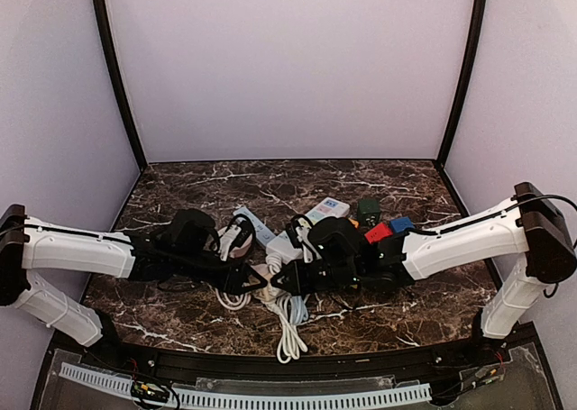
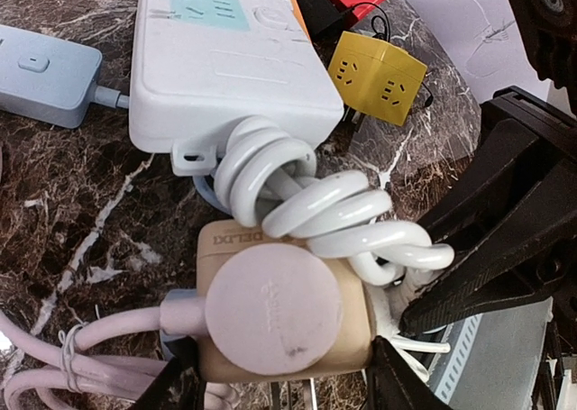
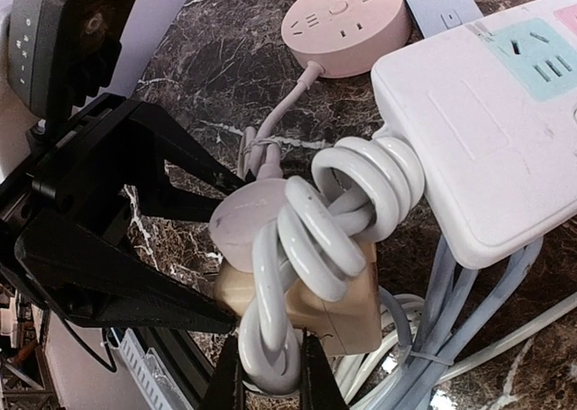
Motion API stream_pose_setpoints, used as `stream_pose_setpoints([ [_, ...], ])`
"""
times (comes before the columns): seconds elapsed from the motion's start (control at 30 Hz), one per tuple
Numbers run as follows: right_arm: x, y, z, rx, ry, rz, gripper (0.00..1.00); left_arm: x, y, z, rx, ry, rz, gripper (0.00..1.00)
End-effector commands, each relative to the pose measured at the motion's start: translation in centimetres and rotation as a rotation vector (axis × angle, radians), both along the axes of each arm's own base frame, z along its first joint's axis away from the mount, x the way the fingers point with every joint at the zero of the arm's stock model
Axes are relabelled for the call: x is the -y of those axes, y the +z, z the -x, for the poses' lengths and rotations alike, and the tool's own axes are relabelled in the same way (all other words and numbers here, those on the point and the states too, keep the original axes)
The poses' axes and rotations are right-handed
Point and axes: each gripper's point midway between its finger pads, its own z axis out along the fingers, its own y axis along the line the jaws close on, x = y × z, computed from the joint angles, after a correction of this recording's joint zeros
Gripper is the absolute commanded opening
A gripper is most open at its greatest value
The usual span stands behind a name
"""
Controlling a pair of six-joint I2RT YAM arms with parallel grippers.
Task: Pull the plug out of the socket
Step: Remove the plug from the socket.
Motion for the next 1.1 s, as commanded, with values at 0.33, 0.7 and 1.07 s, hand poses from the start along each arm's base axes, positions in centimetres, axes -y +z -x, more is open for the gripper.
stream_pose_setpoints([
  [0.33, 1.4, 4.0, -1.7, 0.144, -0.162, 0.075, 0.0, -5.0, -4.8, -0.1, -0.158, -0.043, -0.352, 0.01],
  [0.7, 2.3, 3.1, -1.2, 0.201, -0.272, 0.25, 0.0, -3.5, -3.8, -2.9, -0.134, -0.088, -0.304, 0.01],
  [1.07, 0.6, 3.9, -0.3, 0.06, -0.103, -0.009, 0.0, -3.5, -4.7, -3.4, -0.102, -0.12, -0.345, 0.01],
])
